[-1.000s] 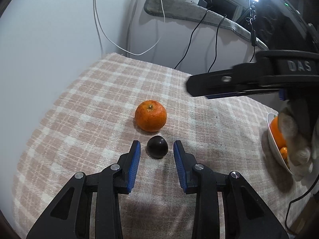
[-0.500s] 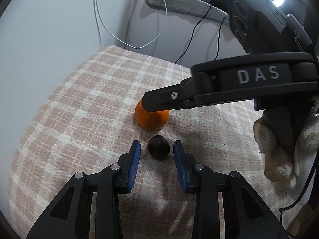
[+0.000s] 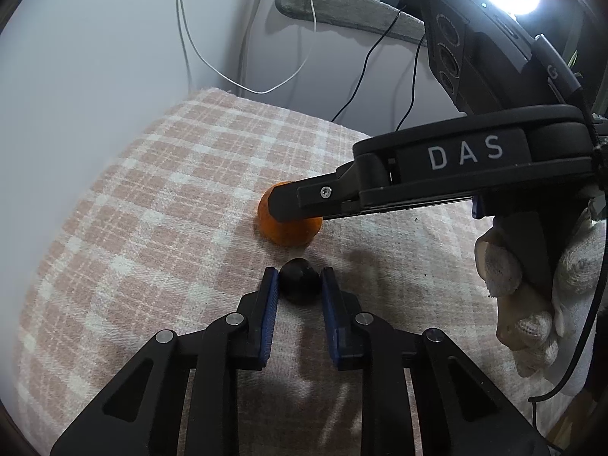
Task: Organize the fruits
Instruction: 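Carry the plum in the left tool and mandarin in the right tool over the plate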
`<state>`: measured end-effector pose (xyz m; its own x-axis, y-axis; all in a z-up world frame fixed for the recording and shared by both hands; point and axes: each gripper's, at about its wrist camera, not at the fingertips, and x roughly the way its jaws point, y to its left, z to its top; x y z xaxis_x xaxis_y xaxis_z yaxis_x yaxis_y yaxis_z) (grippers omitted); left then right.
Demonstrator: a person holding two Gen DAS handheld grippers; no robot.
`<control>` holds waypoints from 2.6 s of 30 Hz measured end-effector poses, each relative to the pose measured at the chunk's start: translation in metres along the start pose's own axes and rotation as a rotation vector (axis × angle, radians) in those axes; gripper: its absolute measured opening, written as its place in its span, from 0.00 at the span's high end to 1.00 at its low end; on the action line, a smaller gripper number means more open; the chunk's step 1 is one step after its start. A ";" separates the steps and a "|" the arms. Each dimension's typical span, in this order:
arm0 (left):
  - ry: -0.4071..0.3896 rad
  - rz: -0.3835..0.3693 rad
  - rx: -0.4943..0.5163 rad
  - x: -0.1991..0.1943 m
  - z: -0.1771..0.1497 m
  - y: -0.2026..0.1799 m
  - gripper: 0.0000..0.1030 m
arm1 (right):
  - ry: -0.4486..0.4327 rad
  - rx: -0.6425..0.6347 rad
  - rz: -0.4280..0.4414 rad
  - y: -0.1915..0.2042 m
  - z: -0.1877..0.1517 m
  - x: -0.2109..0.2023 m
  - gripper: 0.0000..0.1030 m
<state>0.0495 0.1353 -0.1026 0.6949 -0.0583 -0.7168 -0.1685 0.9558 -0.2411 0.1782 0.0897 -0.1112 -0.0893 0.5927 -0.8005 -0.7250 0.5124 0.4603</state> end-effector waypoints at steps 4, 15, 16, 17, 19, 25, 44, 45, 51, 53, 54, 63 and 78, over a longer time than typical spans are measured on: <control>-0.006 0.000 0.000 -0.004 -0.001 -0.002 0.80 | -0.018 0.011 -0.003 -0.002 -0.001 -0.009 0.62; -0.056 -0.012 0.010 -0.026 -0.001 -0.010 0.80 | -0.097 0.048 0.005 -0.012 -0.025 -0.057 0.63; -0.061 -0.016 0.013 -0.028 0.000 -0.012 0.80 | -0.103 0.049 0.003 -0.013 -0.028 -0.062 0.63; -0.065 -0.021 0.016 -0.029 0.000 -0.015 0.80 | -0.110 0.052 0.001 -0.013 -0.032 -0.067 0.63; -0.072 -0.029 0.022 -0.032 0.000 -0.020 0.80 | -0.124 0.059 0.005 -0.016 -0.037 -0.077 0.63; -0.091 -0.064 0.049 -0.038 0.003 -0.040 0.80 | -0.182 0.049 -0.004 -0.012 -0.056 -0.114 0.63; -0.075 -0.206 0.142 -0.031 0.001 -0.114 0.80 | -0.346 0.164 -0.121 -0.077 -0.131 -0.228 0.63; -0.073 -0.216 0.151 -0.030 0.002 -0.120 0.80 | -0.354 0.172 -0.132 -0.081 -0.135 -0.234 0.63; -0.062 -0.252 0.190 -0.023 0.002 -0.145 0.80 | -0.390 0.213 -0.191 -0.106 -0.156 -0.264 0.63; -0.057 -0.260 0.199 -0.021 0.002 -0.152 0.80 | -0.400 0.227 -0.207 -0.115 -0.161 -0.272 0.63; -0.053 -0.265 0.205 -0.019 0.002 -0.155 0.80 | -0.402 0.230 -0.218 -0.117 -0.161 -0.273 0.63; -0.025 -0.284 0.248 -0.006 0.000 -0.179 0.80 | -0.399 0.264 -0.290 -0.143 -0.170 -0.280 0.63; 0.006 -0.285 0.298 0.007 0.000 -0.200 0.80 | -0.373 0.297 -0.322 -0.164 -0.171 -0.270 0.63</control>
<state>0.0876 -0.0568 -0.0592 0.6804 -0.3333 -0.6527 0.2404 0.9428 -0.2308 0.2041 -0.2609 -0.0359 0.3899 0.5295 -0.7534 -0.4479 0.8239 0.3472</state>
